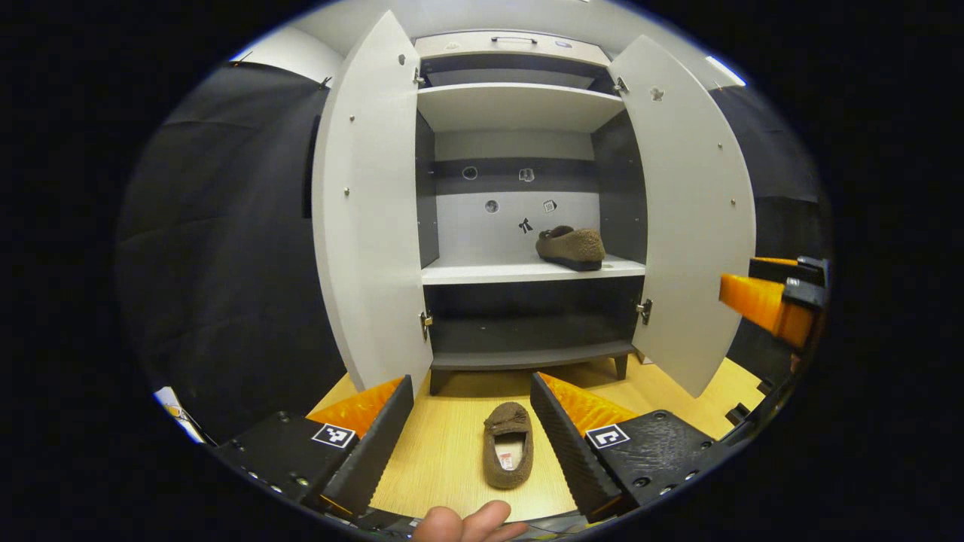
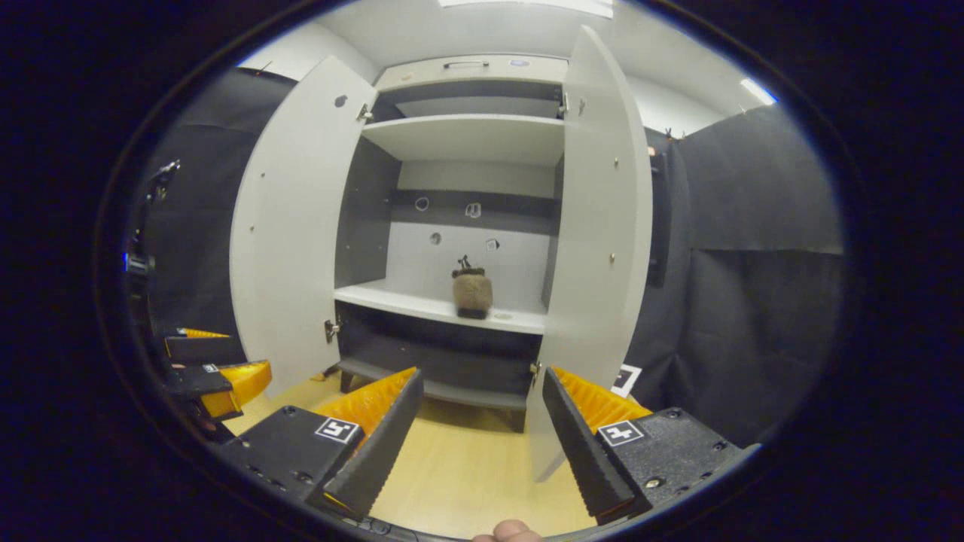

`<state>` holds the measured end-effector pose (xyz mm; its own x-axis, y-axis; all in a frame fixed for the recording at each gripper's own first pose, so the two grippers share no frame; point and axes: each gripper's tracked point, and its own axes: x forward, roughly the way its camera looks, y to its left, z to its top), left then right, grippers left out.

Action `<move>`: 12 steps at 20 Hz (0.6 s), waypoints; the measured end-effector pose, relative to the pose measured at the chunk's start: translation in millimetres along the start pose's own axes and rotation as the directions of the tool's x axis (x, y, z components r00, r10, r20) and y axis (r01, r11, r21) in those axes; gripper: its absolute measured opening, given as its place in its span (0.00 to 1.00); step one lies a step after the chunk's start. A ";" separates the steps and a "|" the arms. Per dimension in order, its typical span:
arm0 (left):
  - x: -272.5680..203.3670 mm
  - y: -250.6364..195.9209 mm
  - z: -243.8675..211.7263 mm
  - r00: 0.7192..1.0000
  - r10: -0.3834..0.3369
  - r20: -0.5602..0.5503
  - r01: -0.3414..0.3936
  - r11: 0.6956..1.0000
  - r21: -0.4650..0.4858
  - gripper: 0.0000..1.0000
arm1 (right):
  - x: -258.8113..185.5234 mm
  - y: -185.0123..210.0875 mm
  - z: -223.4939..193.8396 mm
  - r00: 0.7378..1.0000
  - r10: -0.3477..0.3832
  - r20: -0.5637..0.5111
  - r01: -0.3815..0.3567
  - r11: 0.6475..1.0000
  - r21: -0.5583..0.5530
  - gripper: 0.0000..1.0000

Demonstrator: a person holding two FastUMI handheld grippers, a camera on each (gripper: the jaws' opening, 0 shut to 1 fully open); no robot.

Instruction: Grab one shoe with the right hand and put it into the shoe cabinet, grab the other shoe with the left hand and put it into the shoe cabinet; then close the right door with the right hand and the left door with the left hand.

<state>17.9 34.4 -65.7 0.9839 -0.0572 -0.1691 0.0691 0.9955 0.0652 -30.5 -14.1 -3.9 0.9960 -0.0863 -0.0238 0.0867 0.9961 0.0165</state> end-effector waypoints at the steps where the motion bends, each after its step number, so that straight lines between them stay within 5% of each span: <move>1: 3.6 -3.1 1.6 1.000 0.019 0.010 -0.019 1.000 0.007 0.95 | 4.3 -0.3 1.4 1.000 0.022 0.014 -0.022 1.000 0.014 1.00; 6: 29.6 -27.1 -32.1 0.996 0.041 -0.073 -0.038 0.999 0.039 0.96 | 18.2 -14.2 -17.7 0.996 0.084 -0.015 -0.083 0.996 0.020 1.00; 12: 83.6 -22.2 -104.1 0.983 0.015 -0.181 -0.010 1.000 0.027 0.96 | 8.4 -41.6 -13.9 0.997 -0.008 -0.081 0.004 0.999 -0.046 1.00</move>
<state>81.5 15.5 -183.6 0.9387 -0.0276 -0.3436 0.0636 0.9936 0.0938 -26.1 -56.0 -18.7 0.9903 -0.0920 -0.1044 0.0894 0.9956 -0.0295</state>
